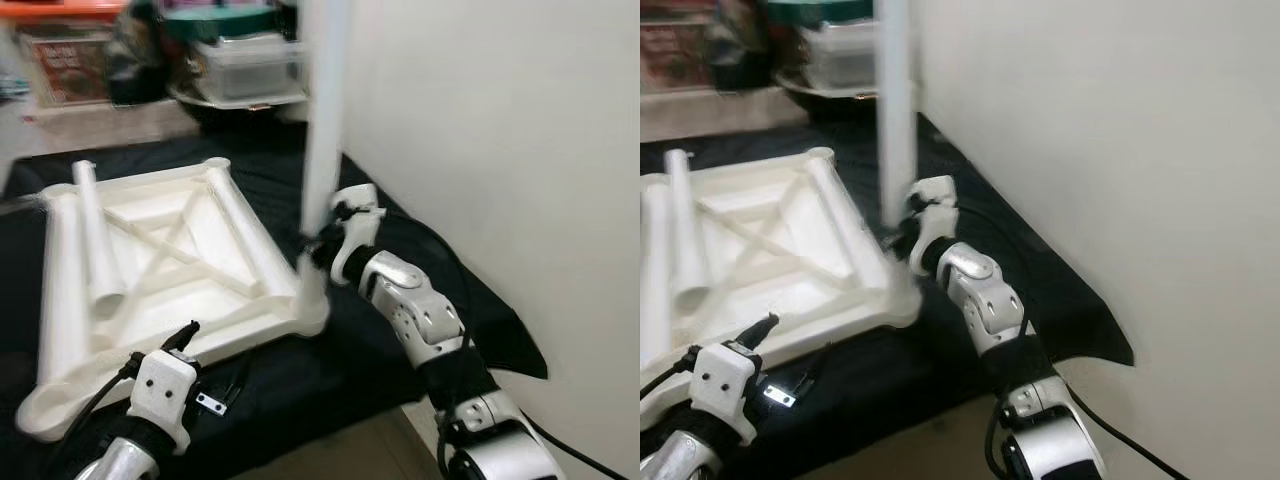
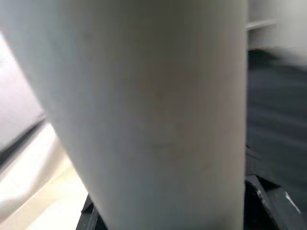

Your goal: Building children table

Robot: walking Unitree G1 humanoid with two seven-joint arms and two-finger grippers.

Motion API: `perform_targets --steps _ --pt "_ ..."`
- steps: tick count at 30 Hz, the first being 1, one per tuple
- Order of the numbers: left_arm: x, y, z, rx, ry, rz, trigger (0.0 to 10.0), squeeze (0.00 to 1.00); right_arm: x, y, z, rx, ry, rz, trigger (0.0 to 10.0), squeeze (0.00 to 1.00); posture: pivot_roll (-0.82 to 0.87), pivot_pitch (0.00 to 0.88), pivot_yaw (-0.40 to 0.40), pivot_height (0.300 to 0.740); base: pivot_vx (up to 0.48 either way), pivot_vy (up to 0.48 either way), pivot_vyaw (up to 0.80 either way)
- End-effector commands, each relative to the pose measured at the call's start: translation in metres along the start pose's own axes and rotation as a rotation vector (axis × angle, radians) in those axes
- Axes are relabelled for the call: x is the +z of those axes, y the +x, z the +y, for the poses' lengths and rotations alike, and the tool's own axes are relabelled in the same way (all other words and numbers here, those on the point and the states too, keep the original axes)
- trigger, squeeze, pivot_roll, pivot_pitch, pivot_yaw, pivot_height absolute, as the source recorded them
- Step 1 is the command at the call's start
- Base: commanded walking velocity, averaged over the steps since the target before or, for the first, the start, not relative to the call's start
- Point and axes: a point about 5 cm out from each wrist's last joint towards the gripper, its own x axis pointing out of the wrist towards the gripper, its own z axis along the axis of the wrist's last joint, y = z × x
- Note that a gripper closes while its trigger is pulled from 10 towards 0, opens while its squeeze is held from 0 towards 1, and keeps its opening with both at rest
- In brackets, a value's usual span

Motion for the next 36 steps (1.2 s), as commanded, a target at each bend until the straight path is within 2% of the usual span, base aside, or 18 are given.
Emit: perform_targets --steps 1,5,6,7,8,10,11,12,16,17,22,26,27,28,30,32,34,36 --pt "0.000 0.000 -0.001 -0.015 0.023 0.006 10.0 0.00 -0.042 -0.018 -0.043 -0.330 0.028 0.134 0.0 0.00 0.15 0.000 -0.070 0.740 0.000 0.000 0.00" --pt "0.000 0.000 0.004 -0.010 0.035 0.008 10.0 0.00 -0.047 -0.031 -0.040 -0.350 0.033 0.120 0.0 0.00 0.15 0.000 -0.065 0.740 0.000 0.000 0.00" --pt "-0.001 0.001 0.007 -0.005 0.043 0.010 10.0 0.00 -0.049 -0.032 -0.027 -0.288 0.079 0.114 1.5 0.00 0.14 0.000 -0.058 0.740 0.000 0.000 0.00" --pt "-0.001 0.001 0.011 -0.001 0.049 0.010 10.0 0.00 -0.041 -0.032 -0.009 -0.170 0.121 0.044 10.0 0.00 0.14 0.000 -0.058 0.740 0.000 0.000 0.00" --pt "-0.001 0.001 0.011 -0.001 0.049 0.010 10.0 0.00 -0.041 -0.032 -0.009 -0.170 0.121 0.044 10.0 0.00 0.14 0.000 -0.058 0.740 0.000 0.000 0.00" --pt "0.000 0.004 0.015 -0.001 0.058 0.005 10.0 0.00 -0.016 -0.036 0.026 0.123 0.204 -0.115 10.0 0.00 0.13 0.000 -0.053 0.740 0.000 0.000 0.00" --pt "0.000 0.004 0.015 -0.001 0.058 0.005 10.0 0.00 -0.016 -0.036 0.026 0.123 0.204 -0.115 10.0 0.00 0.13 0.000 -0.053 0.740 0.000 0.000 0.00" --pt "0.000 0.005 0.016 -0.001 0.060 0.003 10.0 0.00 -0.009 -0.038 0.036 0.218 0.233 -0.155 10.0 1.00 0.13 0.000 -0.053 0.740 0.000 0.000 0.00" --pt "0.003 0.009 0.021 -0.009 0.079 -0.010 10.0 0.00 0.013 -0.044 0.052 0.592 0.185 -0.170 10.0 1.00 0.13 0.000 -0.050 0.740 0.000 0.000 0.00" --pt "0.004 0.011 0.023 -0.007 0.086 -0.015 10.0 0.00 0.016 -0.048 0.054 0.728 0.141 -0.149 10.0 0.00 0.13 0.000 -0.052 0.740 0.000 0.000 0.00" --pt "0.007 0.013 0.026 -0.002 0.097 -0.025 10.0 0.00 0.011 -0.056 0.055 0.986 0.043 -0.077 10.0 0.00 0.14 0.000 -0.057 0.740 0.000 0.000 0.00" --pt "0.007 0.015 0.026 -0.002 0.100 -0.030 10.0 0.00 0.002 -0.061 0.057 1.082 0.011 -0.040 10.0 0.00 0.14 0.000 -0.062 0.740 0.000 0.000 0.00" --pt "0.008 0.015 0.026 0.000 0.101 -0.032 10.0 0.00 -0.006 -0.063 0.060 1.101 0.017 -0.019 6.6 0.00 0.15 0.000 -0.068 0.740 0.000 0.000 0.00" --pt "0.008 0.015 0.026 0.005 0.102 -0.032 10.0 0.00 -0.014 -0.065 0.062 1.112 0.032 0.007 0.0 0.00 0.15 0.000 -0.068 0.740 0.000 0.000 0.00" --pt "0.008 0.015 0.025 0.008 0.102 -0.033 10.0 0.00 -0.021 -0.066 0.062 1.100 0.033 0.027 0.0 0.00 0.15 0.000 -0.067 0.740 0.000 0.000 0.00" --pt "0.006 0.014 0.024 0.007 0.100 -0.028 10.0 0.00 -0.041 -0.048 0.052 0.834 -0.033 0.103 0.0 0.00 0.15 0.000 -0.063 0.740 0.000 0.000 0.00" --pt "0.005 0.014 0.022 0.000 0.098 -0.024 10.0 0.00 -0.061 -0.027 0.026 0.424 -0.037 0.253 0.0 0.00 0.14 0.000 -0.060 0.740 0.000 0.000 0.00" --pt "0.004 0.015 0.021 -0.010 0.100 -0.024 10.0 0.00 -0.080 -0.023 -0.022 -0.069 0.005 0.334 0.0 0.00 0.13 0.000 -0.058 0.740 0.000 0.000 0.00"
